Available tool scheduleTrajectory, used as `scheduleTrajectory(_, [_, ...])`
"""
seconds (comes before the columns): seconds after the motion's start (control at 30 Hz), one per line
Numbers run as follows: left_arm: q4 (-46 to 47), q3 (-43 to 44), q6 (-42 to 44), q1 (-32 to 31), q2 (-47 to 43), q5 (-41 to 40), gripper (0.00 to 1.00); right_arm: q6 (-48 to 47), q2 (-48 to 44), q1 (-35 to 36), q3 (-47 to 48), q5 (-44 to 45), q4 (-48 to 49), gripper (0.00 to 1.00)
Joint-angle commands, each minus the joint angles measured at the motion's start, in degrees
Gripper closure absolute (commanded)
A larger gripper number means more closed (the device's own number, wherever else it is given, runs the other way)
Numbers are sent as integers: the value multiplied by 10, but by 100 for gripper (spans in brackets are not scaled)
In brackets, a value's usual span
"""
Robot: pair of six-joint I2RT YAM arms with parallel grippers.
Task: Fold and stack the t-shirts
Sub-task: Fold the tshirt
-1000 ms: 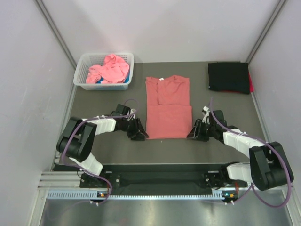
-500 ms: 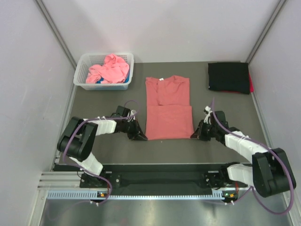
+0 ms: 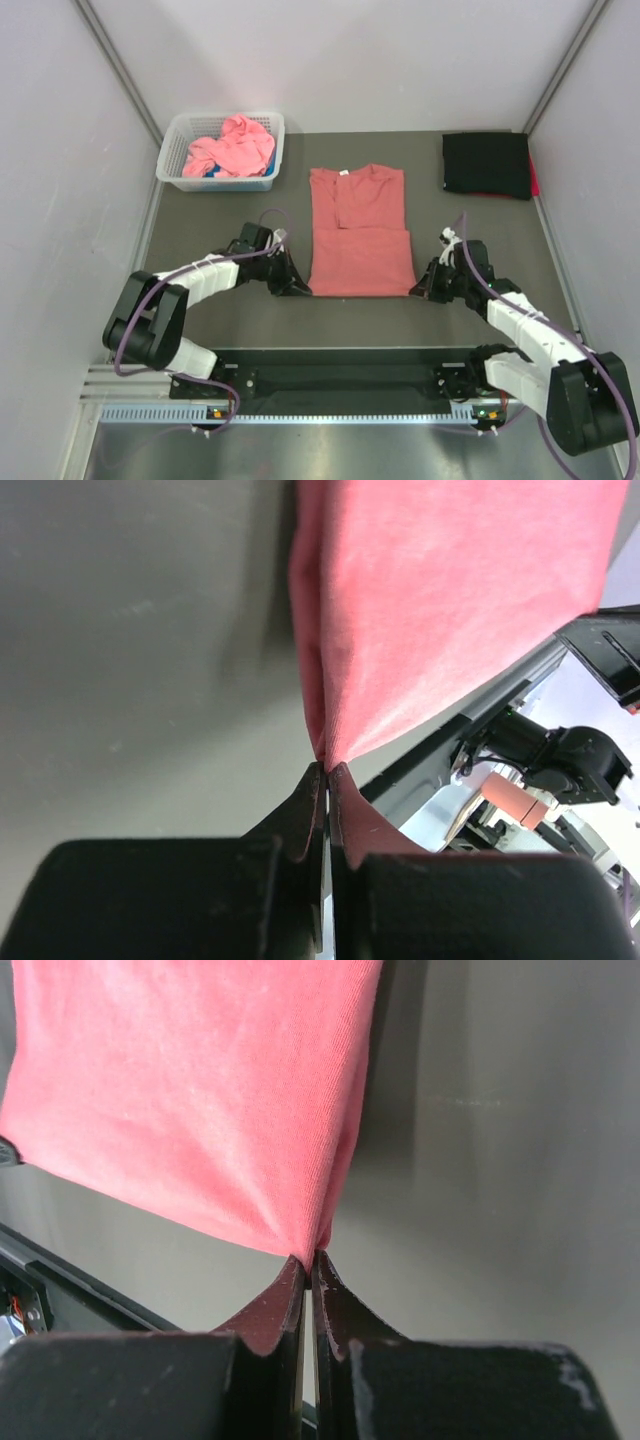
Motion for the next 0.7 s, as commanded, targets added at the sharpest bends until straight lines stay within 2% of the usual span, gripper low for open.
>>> scheduleTrajectory(0.0, [-44,25,-4,-2,-44,-20,100,-14,-26,-7,29,28,-43,100])
scheduleTrajectory(0.3, [-136,141,20,-2,-58,-73,100,-27,-26,-8,116,57,-93,100])
scheduleTrajectory(0.53, [-174,261,41,0,13,-96,100,-41,25,-9,221,84,-105,100])
scheduleTrajectory(0.67, [-208,344,61,3,62,-132,100,-51,96,-13,289,87,-102,100])
